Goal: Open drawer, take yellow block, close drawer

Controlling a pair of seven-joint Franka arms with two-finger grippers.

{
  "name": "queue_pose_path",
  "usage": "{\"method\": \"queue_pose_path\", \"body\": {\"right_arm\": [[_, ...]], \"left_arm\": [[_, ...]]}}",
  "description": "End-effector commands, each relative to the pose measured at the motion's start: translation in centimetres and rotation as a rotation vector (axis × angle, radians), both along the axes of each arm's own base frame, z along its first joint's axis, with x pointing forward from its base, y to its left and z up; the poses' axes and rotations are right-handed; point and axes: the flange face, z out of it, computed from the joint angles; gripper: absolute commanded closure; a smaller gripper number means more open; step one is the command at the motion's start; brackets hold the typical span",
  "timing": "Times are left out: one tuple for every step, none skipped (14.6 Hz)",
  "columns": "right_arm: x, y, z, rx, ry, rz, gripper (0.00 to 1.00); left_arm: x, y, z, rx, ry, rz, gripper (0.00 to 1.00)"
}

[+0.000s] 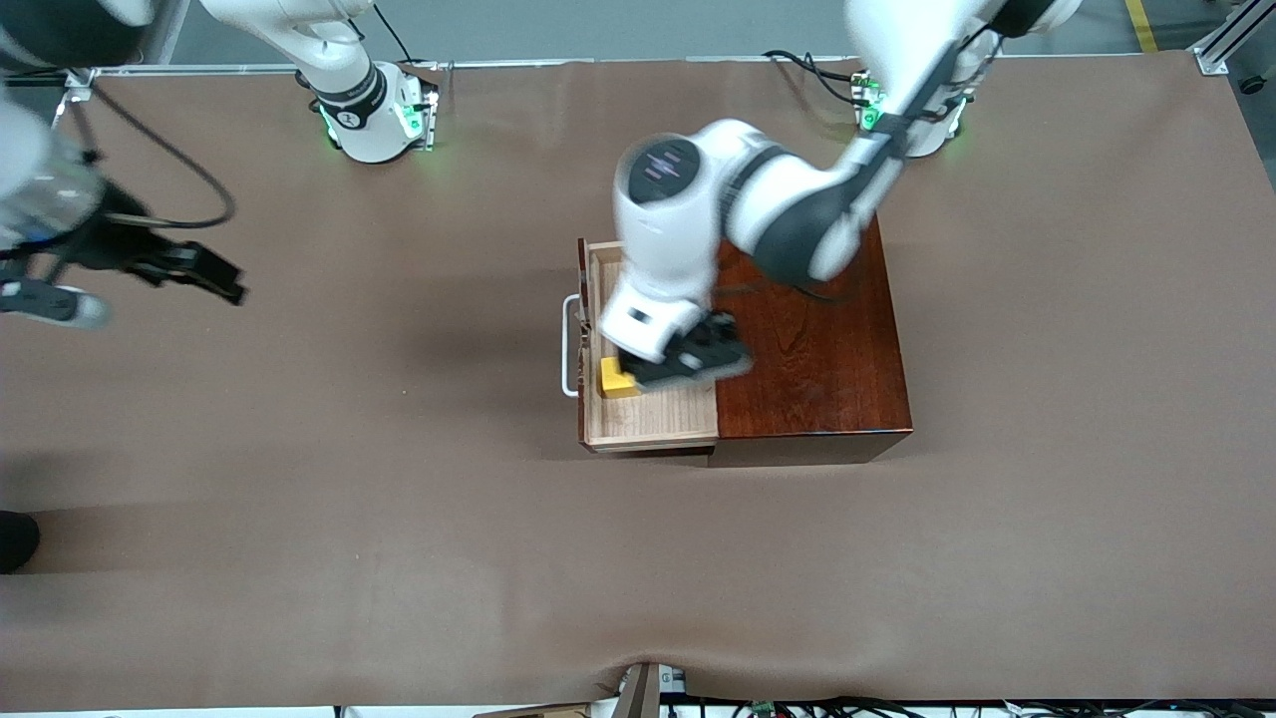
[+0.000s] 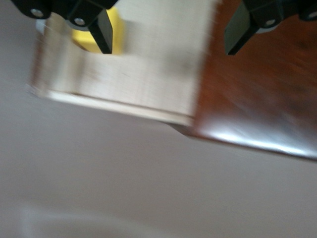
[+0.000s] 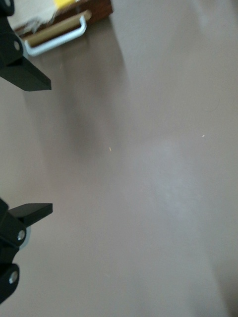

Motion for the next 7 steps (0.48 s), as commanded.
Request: {"method": "queue_pose_path", "body": {"right_arm": [[-0.4,5.6,-1.1,0.034,0.023,-0.223,0.0],[-0.2,7.5,-1.8,0.042,0.02,-0.319,0.0],[-0.3,10.6,-2.7,0.048,0.016,-0.421,0.0],[-0.5,13.6,-3.8,0.05,0.009,-0.511,0.0],[-0.5,16.3,-4.6,0.063,-0.005,-0.613,0.0],[-0.2,18.3,-5.5,0.082,-0.01,-0.725,0.0],[-0.2,20.8,-6.7,0.09,-0.009,-0.813,0.0]], "left_arm": [[3.3,8.7,3.0,-0.014,0.088,-0.004,0.0],[4.3,11.8,3.8,-0.005,0.107,0.003,0.0],[5.2,15.0,4.4,0.005,0.118,0.016,0.0],[5.7,17.9,5.4,0.01,0.117,0.03,0.0],[5.9,20.5,6.0,0.002,0.128,0.036,0.0],[5.7,23.3,7.0,0.0,0.13,0.032,0.0],[5.3,25.7,7.8,0.002,0.133,0.012,0.0]]}}
